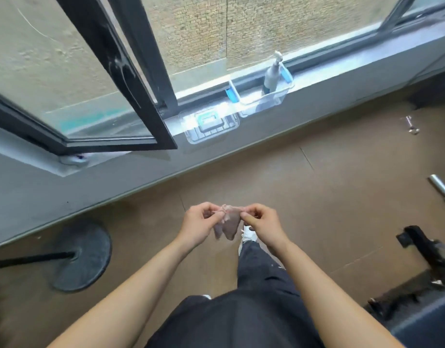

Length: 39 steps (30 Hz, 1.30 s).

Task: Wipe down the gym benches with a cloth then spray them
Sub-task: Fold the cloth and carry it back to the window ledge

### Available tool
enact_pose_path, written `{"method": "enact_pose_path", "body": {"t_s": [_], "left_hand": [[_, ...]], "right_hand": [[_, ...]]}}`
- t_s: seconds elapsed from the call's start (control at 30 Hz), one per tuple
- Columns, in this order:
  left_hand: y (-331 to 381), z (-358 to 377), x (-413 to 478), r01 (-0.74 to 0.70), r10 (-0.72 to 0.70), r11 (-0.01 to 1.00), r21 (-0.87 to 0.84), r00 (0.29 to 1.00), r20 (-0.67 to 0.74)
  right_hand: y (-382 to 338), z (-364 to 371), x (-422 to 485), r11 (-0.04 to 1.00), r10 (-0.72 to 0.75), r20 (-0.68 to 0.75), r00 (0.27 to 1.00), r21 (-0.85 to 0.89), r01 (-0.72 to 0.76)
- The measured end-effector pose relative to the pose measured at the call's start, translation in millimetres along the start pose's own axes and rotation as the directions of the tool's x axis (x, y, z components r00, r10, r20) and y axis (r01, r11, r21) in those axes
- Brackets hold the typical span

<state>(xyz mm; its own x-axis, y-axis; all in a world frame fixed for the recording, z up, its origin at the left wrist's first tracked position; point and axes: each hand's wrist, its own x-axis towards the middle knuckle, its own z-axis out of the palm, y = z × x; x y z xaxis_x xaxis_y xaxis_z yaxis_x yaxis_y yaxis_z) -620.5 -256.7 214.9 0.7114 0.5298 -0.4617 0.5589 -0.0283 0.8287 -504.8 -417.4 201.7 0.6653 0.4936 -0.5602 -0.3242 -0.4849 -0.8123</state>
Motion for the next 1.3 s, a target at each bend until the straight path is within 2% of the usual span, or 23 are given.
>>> {"method": "enact_pose_path", "body": {"t_s": [0.17, 0.37, 0.47, 0.6, 0.73, 0.8, 0.83, 0.9, 0.93, 1.03, 1.1, 1.23, 1.3], "left_hand": [[60.5, 9.2, 114.4, 0.061, -0.061, 0.998, 0.011, 0.996, -0.068], [118.2, -2.3, 240.9, 0.155, -0.156, 0.988, -0.021, 0.979, -0.134], [132.3, -13.7, 311.3, 0.184, -0.187, 0.982, -0.034, 0.974, -0.131], [135.0, -30.9, 395.4, 0.236, -0.235, 0.972, -0.011, 0.966, -0.111], [138.1, -38.5, 452.3, 0.351, -0.347, 0.936, -0.011, 0.92, -0.183], [140.6, -41.5, 469.8, 0.485, -0.459, 0.873, 0.049, 0.852, -0.253], [143.2, -43.0, 474.3, 0.546, -0.508, 0.832, 0.099, 0.82, -0.263], [143.3, -43.3, 481.1, 0.591, -0.554, 0.788, 0.171, 0.803, -0.222], [140.5, -41.5, 485.6, 0.583, -0.552, 0.79, 0.188, 0.811, -0.193], [150.4, -37.2, 486.3, 0.527, -0.525, 0.846, 0.08, 0.85, -0.049], [163.8, -32.6, 481.9, 0.471, -0.475, 0.879, 0.079, 0.879, 0.043], [184.6, -26.3, 468.9, 0.353, -0.359, 0.928, 0.123, 0.933, 0.028], [193.9, -21.7, 464.1, 0.336, -0.337, 0.938, 0.084, 0.941, -0.003]], "right_hand": [[-46.6, -29.6, 127.7, 1.0, -0.011, -0.023, 1.0, -0.018, 0.01], [-118.1, -46.0, 253.2, 1.0, -0.014, 0.035, 0.999, -0.026, 0.015], [-144.6, -46.1, 310.6, 0.998, -0.002, 0.098, 0.995, -0.057, 0.008], [-175.7, -47.9, 369.6, 0.997, 0.081, 0.216, 0.973, -0.031, -0.076], [-186.7, -63.0, 412.3, 0.986, 0.168, 0.165, 0.972, -0.04, -0.163], [-194.4, -76.7, 429.6, 0.979, 0.204, 0.092, 0.975, -0.009, -0.204], [-198.0, -85.6, 438.7, 0.978, 0.209, 0.046, 0.977, 0.009, -0.209], [-205.3, -104.3, 456.3, 0.98, 0.197, -0.039, 0.98, -0.001, -0.197], [-208.2, -114.0, 466.3, 0.982, 0.184, -0.091, 0.979, -0.03, -0.187], [-222.4, -142.2, 493.6, 0.982, 0.091, -0.25, 0.964, -0.139, -0.129], [-234.9, -161.7, 513.5, 0.975, 0.043, -0.307, 0.951, -0.193, -0.107], [-251.1, -179.8, 558.8, 0.939, -0.084, -0.299, 0.951, -0.343, -0.025], [-255.0, -183.5, 580.0, 0.912, -0.085, -0.313, 0.946, -0.407, -0.052]]}}
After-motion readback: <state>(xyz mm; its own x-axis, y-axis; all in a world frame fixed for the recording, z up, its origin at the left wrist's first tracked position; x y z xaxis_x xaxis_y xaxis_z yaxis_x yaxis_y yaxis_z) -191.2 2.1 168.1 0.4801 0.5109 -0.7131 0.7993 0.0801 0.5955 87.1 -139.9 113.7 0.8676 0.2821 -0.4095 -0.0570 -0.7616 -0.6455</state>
